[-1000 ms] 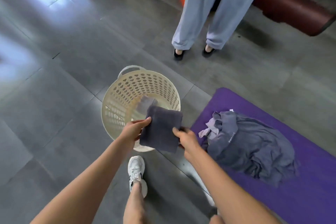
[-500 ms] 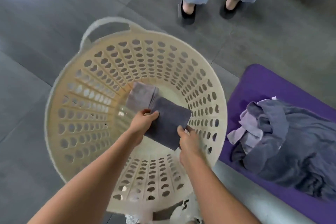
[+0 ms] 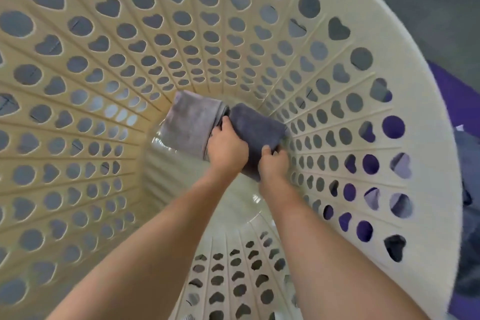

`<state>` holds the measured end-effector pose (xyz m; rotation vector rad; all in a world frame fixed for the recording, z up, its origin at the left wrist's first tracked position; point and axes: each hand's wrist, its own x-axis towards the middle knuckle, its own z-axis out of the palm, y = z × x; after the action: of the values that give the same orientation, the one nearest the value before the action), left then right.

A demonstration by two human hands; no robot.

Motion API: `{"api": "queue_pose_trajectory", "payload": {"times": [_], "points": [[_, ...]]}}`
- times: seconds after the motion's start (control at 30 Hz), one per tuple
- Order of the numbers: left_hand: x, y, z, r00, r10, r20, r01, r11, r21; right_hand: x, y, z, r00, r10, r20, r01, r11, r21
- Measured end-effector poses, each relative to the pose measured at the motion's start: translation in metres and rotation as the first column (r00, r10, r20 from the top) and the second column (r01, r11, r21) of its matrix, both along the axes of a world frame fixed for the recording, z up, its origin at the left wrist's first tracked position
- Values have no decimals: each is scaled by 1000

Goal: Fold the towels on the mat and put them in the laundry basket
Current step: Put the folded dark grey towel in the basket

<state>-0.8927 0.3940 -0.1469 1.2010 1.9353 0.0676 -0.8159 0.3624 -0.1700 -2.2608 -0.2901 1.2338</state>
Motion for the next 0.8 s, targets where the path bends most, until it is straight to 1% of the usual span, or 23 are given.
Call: {"api": "queue_pose_trajectory", "payload": {"times": [0.07, 0.13, 0.17, 0.2, 0.27, 0.37, 0.43, 0.57, 0.7, 0.8], "points": [[-1, -12, -1, 999, -48, -21, 51, 991, 125, -2, 5, -7, 999, 42, 32, -41, 998, -42], [-6, -25, -5, 981, -184, -63, 194, 953, 234, -4, 9, -11, 995, 83, 59, -79, 995, -68], [-10, -29, -8, 961, -262, -86, 275, 926, 259, -5, 11, -12, 992, 105, 72, -99, 992, -84], [-14, -30, -12, 939, -329, -104, 344, 904, 254, -5, 12, -13, 988, 127, 84, -118, 987, -110], [-20, -28, -19, 894, -427, -135, 447, 875, 185, -3, 13, -13, 978, 182, 105, -163, 973, -164], [-22, -21, -26, 831, -533, -162, 549, 832, 79, -1, 10, -13, 963, 235, 132, -206, 957, -203], [-24, -17, -24, 816, -561, -141, 572, 819, 47, -3, 7, -9, 967, 222, 128, -199, 965, -170], [-29, -20, 4, 854, -518, -41, 519, 854, 23, -7, -4, 24, 974, 202, 99, -193, 977, -94], [-27, -30, 65, 884, -466, -23, 467, 883, 48, -6, -15, 87, 957, 266, 115, -253, 960, -118], [-26, -35, 129, 889, -458, -14, 458, 888, 41, -8, -28, 150, 968, 235, 91, -226, 969, -96]]}}
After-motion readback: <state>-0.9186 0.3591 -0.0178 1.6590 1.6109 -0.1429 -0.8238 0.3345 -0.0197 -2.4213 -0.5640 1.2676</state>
